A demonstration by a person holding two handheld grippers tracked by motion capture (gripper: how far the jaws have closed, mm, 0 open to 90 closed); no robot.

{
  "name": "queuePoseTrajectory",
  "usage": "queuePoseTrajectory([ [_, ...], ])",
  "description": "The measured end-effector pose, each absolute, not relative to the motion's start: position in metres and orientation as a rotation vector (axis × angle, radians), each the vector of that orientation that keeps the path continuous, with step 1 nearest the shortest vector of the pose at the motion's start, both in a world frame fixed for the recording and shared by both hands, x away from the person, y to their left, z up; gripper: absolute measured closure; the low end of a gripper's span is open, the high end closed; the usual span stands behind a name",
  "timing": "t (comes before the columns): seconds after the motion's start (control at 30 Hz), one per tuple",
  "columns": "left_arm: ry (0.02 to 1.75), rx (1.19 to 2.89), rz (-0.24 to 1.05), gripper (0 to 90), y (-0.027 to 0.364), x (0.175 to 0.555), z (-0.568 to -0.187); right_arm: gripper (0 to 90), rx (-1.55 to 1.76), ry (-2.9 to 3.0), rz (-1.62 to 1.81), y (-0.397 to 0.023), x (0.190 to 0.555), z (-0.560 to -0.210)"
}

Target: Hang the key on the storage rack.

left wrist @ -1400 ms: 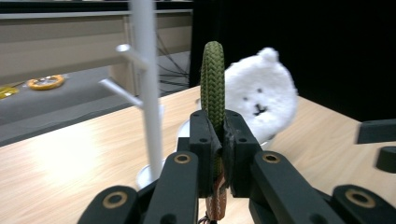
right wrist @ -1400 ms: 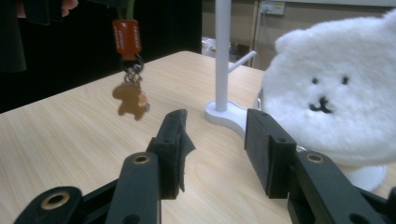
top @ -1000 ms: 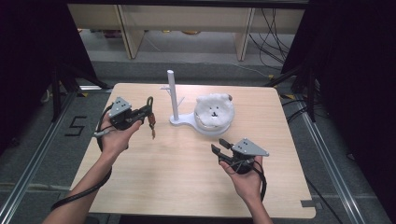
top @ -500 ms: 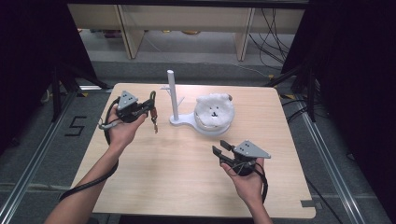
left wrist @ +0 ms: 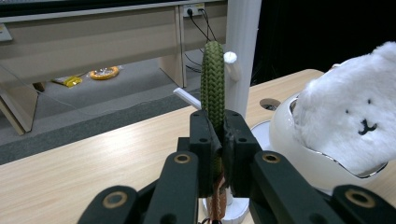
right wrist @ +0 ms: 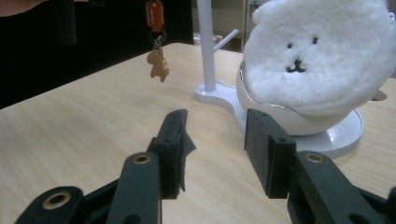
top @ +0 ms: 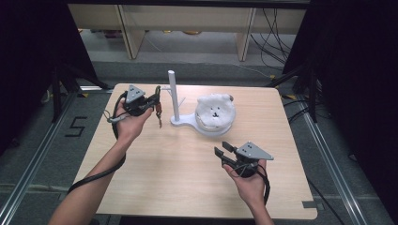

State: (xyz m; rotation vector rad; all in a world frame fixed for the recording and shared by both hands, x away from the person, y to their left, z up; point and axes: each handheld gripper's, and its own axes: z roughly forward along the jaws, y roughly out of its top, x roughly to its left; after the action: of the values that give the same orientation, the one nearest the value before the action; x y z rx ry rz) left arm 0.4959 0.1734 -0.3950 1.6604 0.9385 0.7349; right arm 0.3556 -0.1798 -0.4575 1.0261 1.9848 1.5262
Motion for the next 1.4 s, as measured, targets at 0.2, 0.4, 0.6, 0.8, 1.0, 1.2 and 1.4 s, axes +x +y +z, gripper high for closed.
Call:
queuePoseTrajectory([
  [0.2,0.934,1.658,0.748,83.2,0.168,0.497,-0.393,60.0,1.05,1.974,1.517,-0.181,0.353,-0.457],
  [0.4,0.921,1.661,0.779,83.2,0.161,0.499,-0.391,60.0,1.047,1.951,1.535,-0.181,0.354,-0.458],
  [0.6,0.916,1.666,0.805,83.1,0.158,0.497,-0.392,60.1,1.053,1.959,1.539,-0.18,0.355,-0.46],
  [0.8,0.899,1.685,0.846,82.9,0.155,0.495,-0.39,60.4,1.068,1.95,1.526,-0.183,0.355,-0.456],
  [1.0,0.92,1.694,0.82,82.7,0.147,0.491,-0.395,61.2,1.058,1.938,1.54,-0.186,0.356,-0.454],
  [1.2,0.925,1.693,0.799,83.1,0.144,0.493,-0.395,61.5,1.084,1.942,1.543,-0.186,0.354,-0.456],
  [1.4,0.927,1.705,0.794,83.1,0.141,0.497,-0.401,61.8,1.086,1.946,1.535,-0.186,0.353,-0.456],
])
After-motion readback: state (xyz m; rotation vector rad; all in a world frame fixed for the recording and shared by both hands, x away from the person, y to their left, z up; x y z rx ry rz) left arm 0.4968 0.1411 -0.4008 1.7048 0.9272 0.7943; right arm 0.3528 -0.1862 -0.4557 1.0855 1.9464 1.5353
